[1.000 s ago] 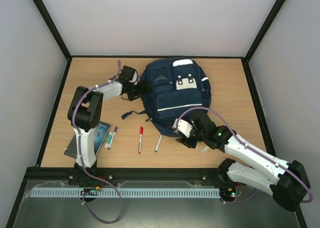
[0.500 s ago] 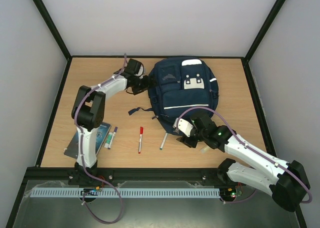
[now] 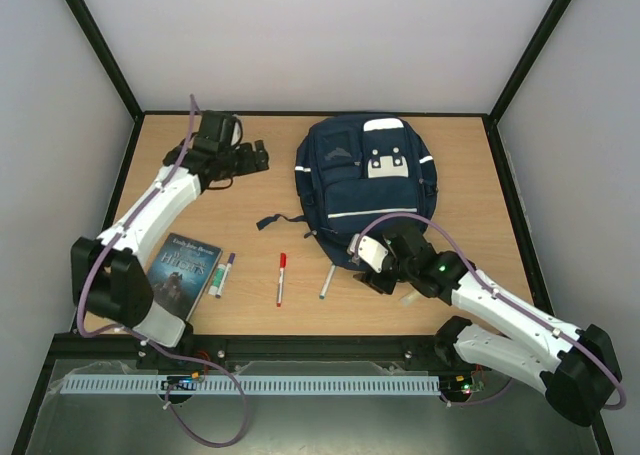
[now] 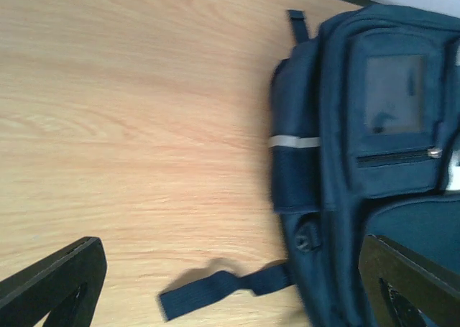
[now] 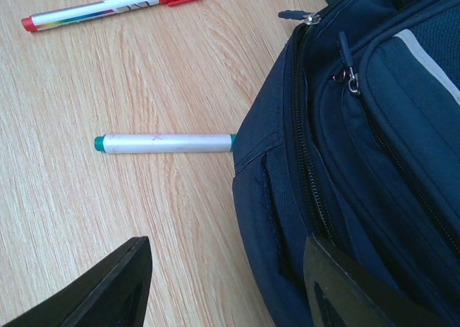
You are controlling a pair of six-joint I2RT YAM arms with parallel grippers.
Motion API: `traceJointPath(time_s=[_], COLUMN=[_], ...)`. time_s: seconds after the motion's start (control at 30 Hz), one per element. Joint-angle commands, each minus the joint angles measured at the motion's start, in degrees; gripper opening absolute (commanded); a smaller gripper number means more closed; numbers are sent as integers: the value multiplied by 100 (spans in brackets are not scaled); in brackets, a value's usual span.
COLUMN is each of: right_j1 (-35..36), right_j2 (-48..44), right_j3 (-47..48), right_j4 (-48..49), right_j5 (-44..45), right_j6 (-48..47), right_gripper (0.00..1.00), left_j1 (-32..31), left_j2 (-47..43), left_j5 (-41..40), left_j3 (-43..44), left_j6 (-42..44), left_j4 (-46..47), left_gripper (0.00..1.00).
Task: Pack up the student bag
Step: Move the student bag to the center of the board.
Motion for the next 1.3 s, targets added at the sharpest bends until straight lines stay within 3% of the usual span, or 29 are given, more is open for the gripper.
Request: traceJointPath(time_s=[0.0, 0.17, 0.27, 0.37, 0.43, 0.6, 1.0, 1.27], right_j1=[-10, -20, -26, -25, -23, -23, -21, -24], right_j2=[-149, -203, -194, -201, -197, -163, -93, -46], right_j3=[-68, -97, -91, -93, -91, -97, -121, -134], right_j4=[-10, 37, 46, 38, 38, 42, 40, 48], right_j5=[40, 117, 111, 75, 69, 63, 109, 147], right_j6=[54, 45, 45, 45, 37, 36, 4, -16], right_gripper=[58, 58, 58, 58, 59, 59, 60, 62], left_j1=[335, 428, 432, 569, 824, 1030, 3000, 3242], left_j2=[-615, -1903, -2241, -2034, -1811, -2207, -2414, -2952], left_j5=[-369, -463, -1440, -2652, -2613, -2744, -890, -1312], left_j3=[-825, -1663, -1804, -1674, -1359, -1511, -2794, -3554], left_j6=[385, 562, 424, -182, -381, -650, -1770, -2499], left_j4=[-41, 344, 26, -975, -1596, -1648, -2216, -2551], left_gripper=[99, 99, 99, 99, 99, 99, 99, 99])
